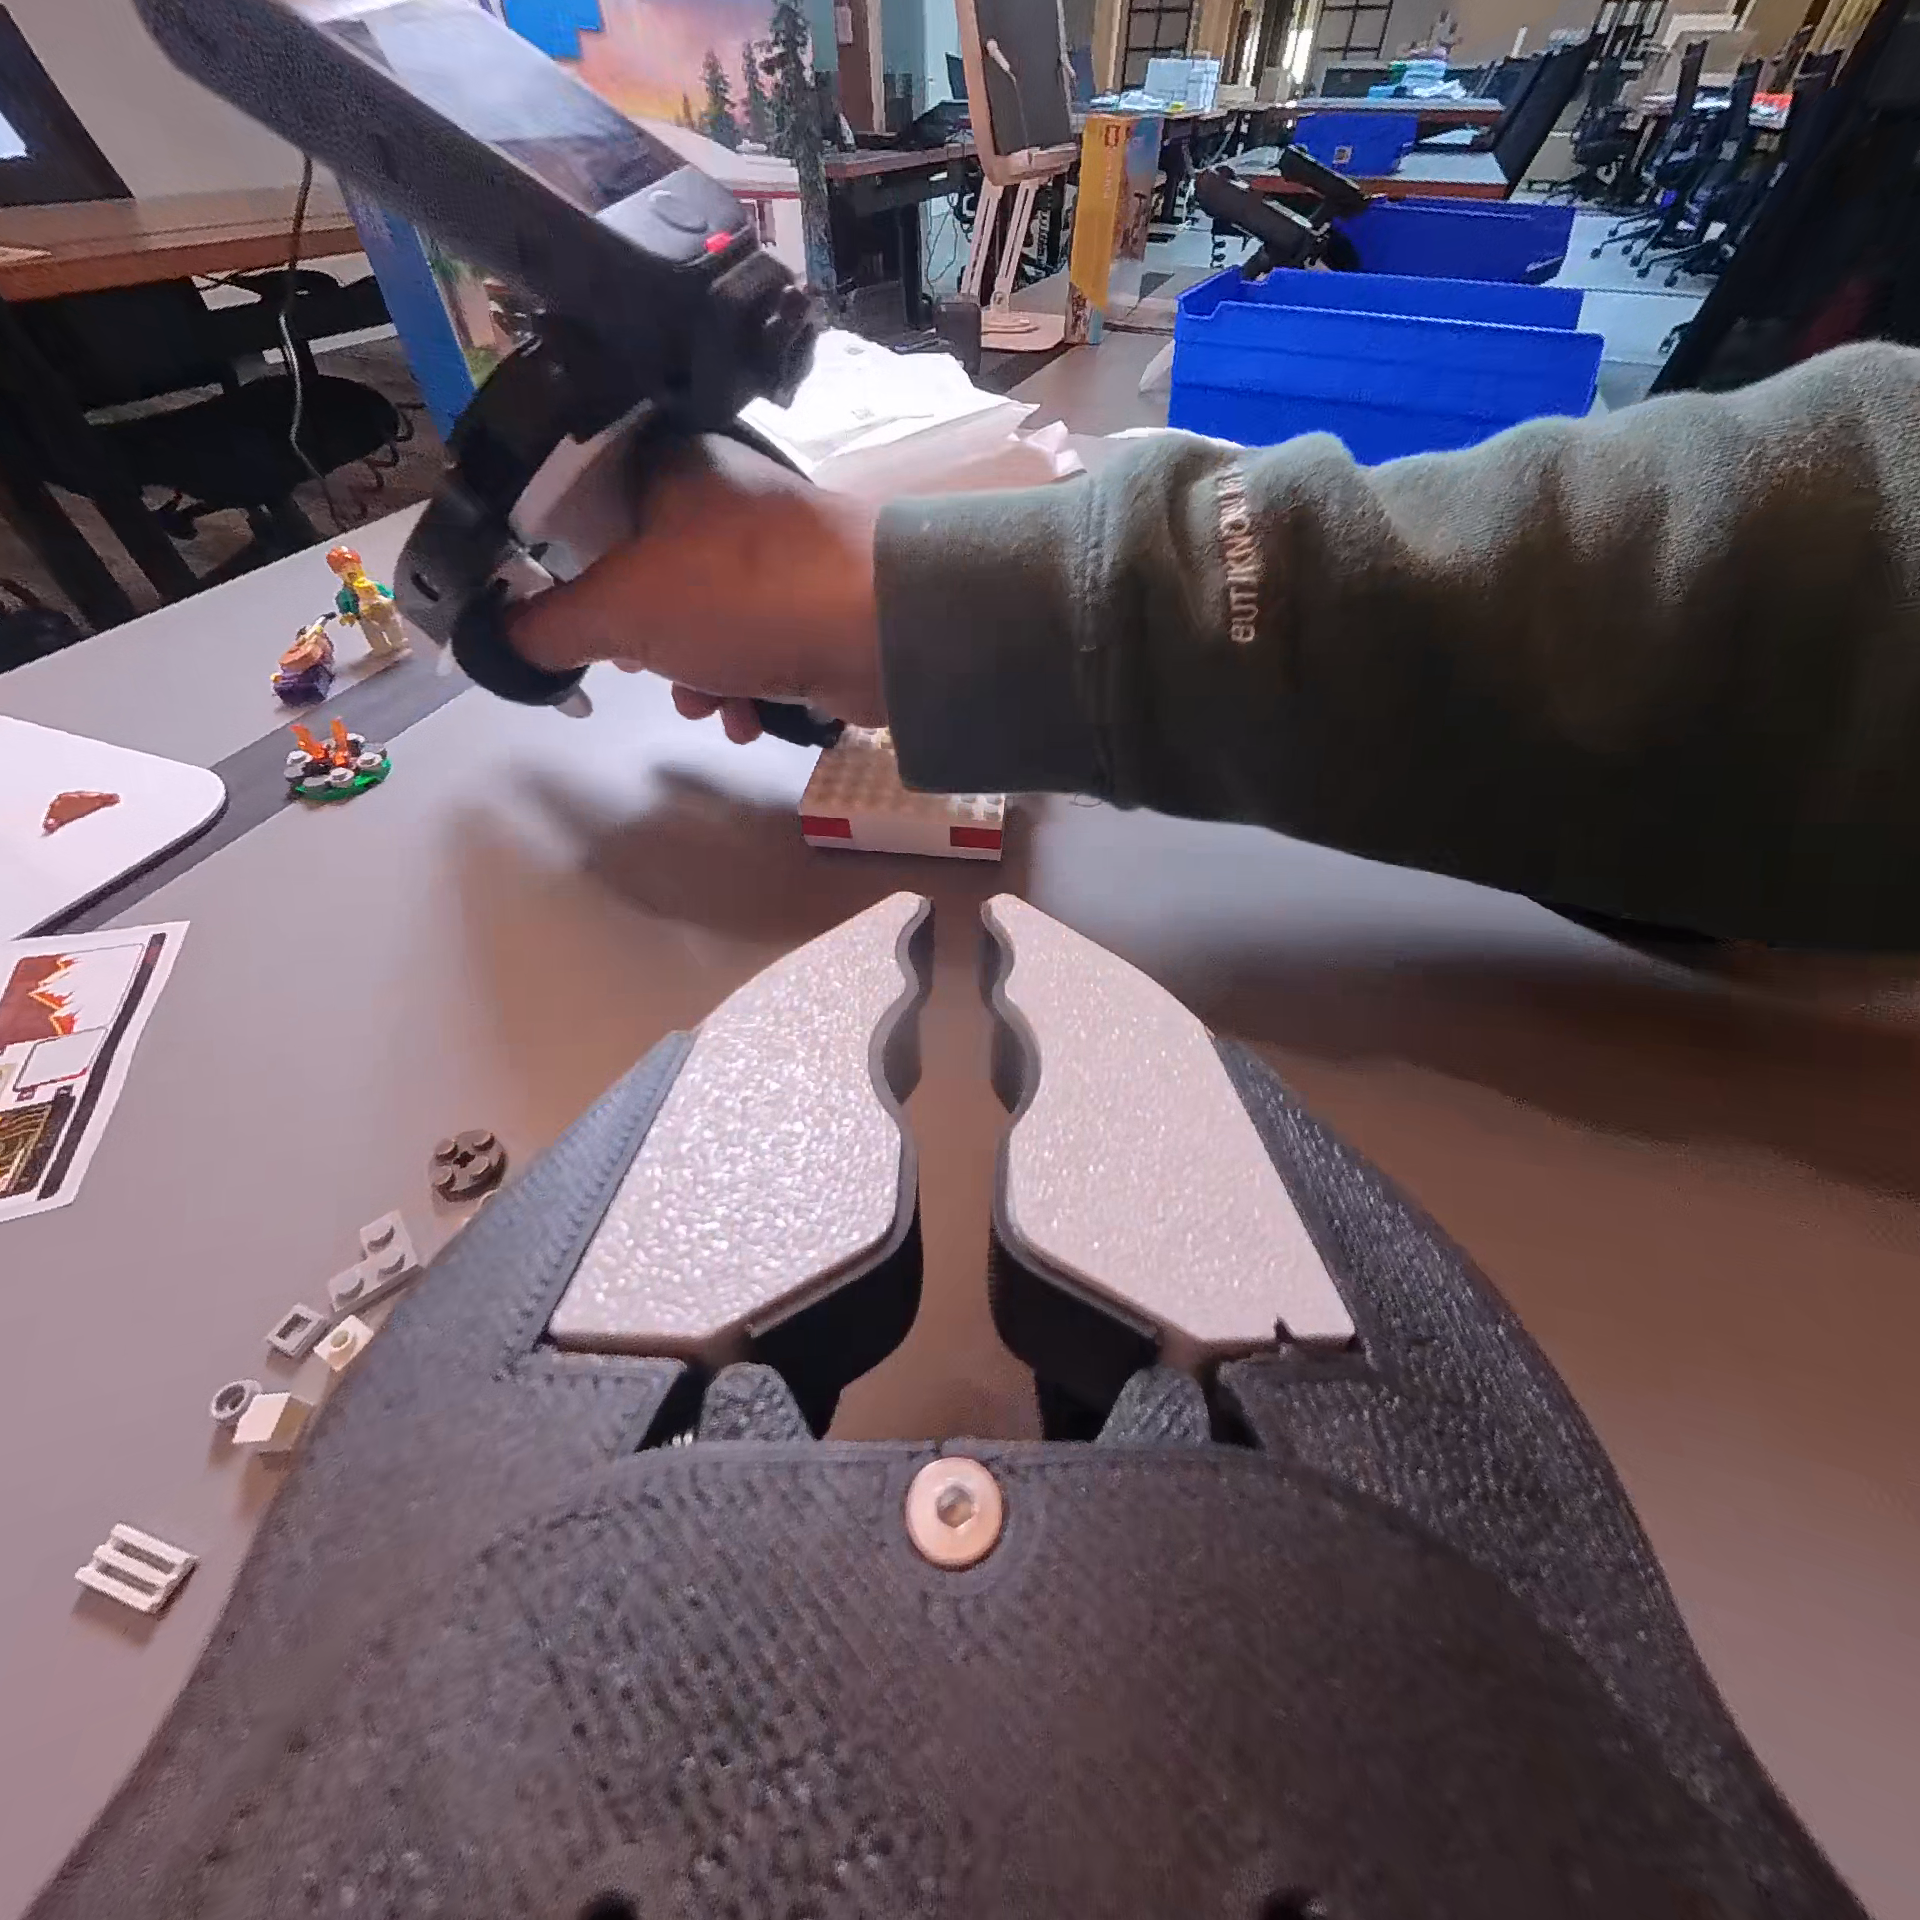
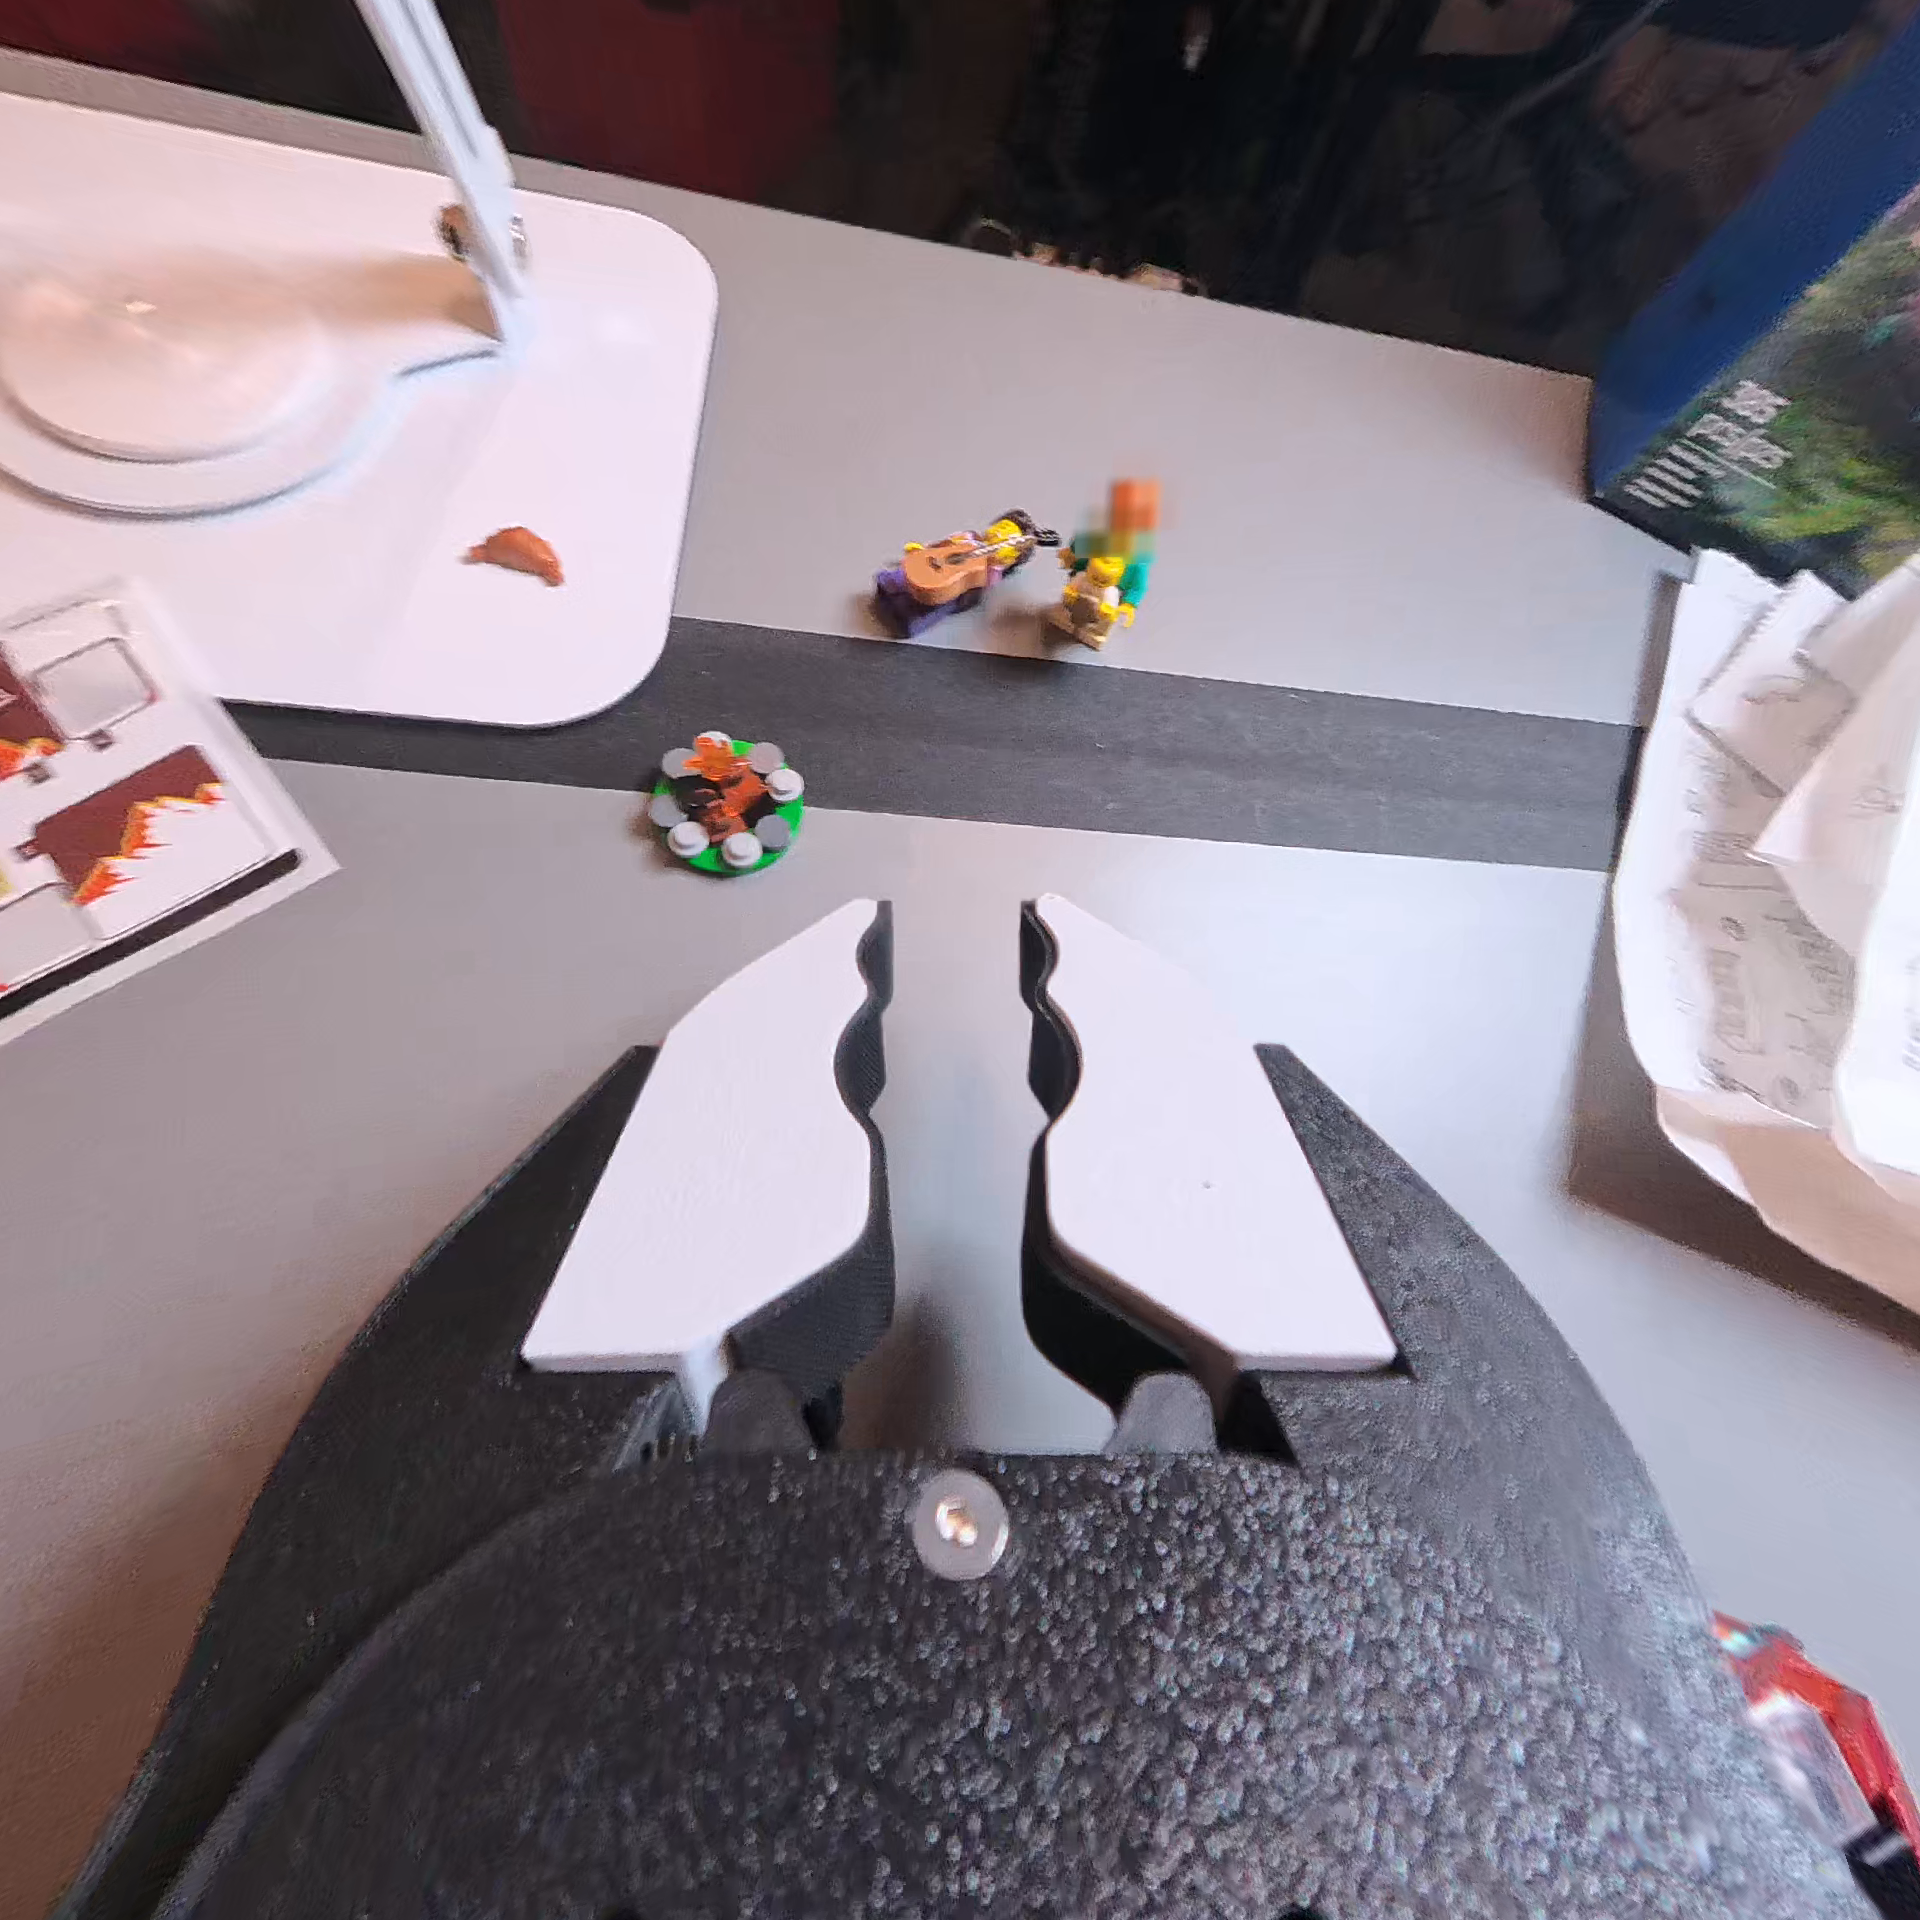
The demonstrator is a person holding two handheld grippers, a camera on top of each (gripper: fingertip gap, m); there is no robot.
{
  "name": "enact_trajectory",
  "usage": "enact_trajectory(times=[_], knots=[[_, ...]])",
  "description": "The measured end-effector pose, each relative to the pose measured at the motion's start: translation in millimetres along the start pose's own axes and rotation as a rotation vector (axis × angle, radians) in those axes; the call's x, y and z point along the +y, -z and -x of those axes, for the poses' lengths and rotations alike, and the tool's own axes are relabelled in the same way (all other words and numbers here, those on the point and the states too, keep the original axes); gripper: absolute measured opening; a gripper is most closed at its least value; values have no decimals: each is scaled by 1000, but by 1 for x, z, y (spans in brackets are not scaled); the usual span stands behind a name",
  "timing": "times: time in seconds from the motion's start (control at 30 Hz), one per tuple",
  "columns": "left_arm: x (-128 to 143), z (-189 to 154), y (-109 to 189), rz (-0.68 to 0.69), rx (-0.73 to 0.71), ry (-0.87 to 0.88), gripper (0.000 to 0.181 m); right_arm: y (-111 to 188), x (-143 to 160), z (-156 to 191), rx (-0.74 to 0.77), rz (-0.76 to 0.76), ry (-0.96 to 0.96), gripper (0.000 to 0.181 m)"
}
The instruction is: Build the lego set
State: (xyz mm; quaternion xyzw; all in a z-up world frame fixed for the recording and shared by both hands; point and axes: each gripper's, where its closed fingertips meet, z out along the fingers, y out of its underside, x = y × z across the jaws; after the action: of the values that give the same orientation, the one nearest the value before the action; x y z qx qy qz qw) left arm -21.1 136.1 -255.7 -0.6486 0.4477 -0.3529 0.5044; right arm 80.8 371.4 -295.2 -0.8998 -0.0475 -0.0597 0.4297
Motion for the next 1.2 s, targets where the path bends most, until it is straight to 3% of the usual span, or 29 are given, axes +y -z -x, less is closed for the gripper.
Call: enact_trajectory(times=[0.27,0.5,0.97,1.1,1.2], knots=[[1,-1,-1,2,10,3,7,-5,5,-10,72,38,-70,18],[2,0,-1,5,11,4,7,-17,19,-9,71,75,-101,14],[3,-1,-1,13,10,-8,7,-17,16,-6,59,57,-100,12],[2,0,0,6,-3,-11,7,-13,12,-3,39,32,-116,14],[-1,3,2,-7,-20,-13,7,2,-5,3,-8,-73,-122,15]])
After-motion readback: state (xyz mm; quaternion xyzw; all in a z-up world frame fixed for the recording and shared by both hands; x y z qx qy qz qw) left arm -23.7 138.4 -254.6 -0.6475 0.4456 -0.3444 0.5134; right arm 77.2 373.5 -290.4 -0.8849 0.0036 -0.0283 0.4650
